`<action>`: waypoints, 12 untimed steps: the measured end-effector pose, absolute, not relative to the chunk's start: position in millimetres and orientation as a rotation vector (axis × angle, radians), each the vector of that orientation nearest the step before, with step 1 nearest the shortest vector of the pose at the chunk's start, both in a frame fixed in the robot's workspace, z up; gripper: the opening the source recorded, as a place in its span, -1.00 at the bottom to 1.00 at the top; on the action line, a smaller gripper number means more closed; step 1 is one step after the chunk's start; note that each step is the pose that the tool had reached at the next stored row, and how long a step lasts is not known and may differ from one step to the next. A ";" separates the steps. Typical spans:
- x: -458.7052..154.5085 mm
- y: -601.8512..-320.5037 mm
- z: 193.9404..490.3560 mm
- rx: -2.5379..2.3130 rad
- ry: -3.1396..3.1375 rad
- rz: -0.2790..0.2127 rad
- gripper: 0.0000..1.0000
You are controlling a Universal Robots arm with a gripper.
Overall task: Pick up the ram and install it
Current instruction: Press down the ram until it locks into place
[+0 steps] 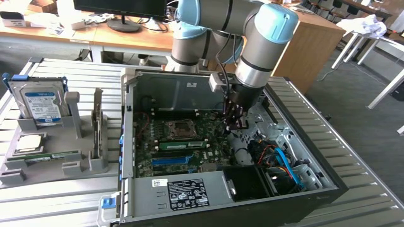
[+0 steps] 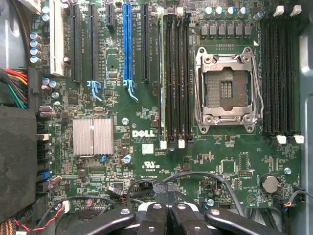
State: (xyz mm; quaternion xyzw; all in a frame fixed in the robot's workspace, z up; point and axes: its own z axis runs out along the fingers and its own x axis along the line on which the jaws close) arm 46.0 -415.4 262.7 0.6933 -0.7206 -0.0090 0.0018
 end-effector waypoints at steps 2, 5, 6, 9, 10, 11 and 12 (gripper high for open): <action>45.9 -415.4 262.7 2.175 -2.261 -0.028 -0.80; 46.0 -415.4 262.7 2.175 -2.261 -0.028 -0.80; 45.9 -415.4 262.7 2.175 -2.261 -0.028 -0.80; 41.5 -415.4 262.0 2.176 -2.261 -0.028 -0.80; 39.0 -415.4 261.7 2.176 -2.261 -0.028 -0.80; 36.3 -415.4 261.3 2.176 -2.261 -0.028 -0.80; 34.1 -415.4 261.0 2.175 -2.261 -0.028 -0.80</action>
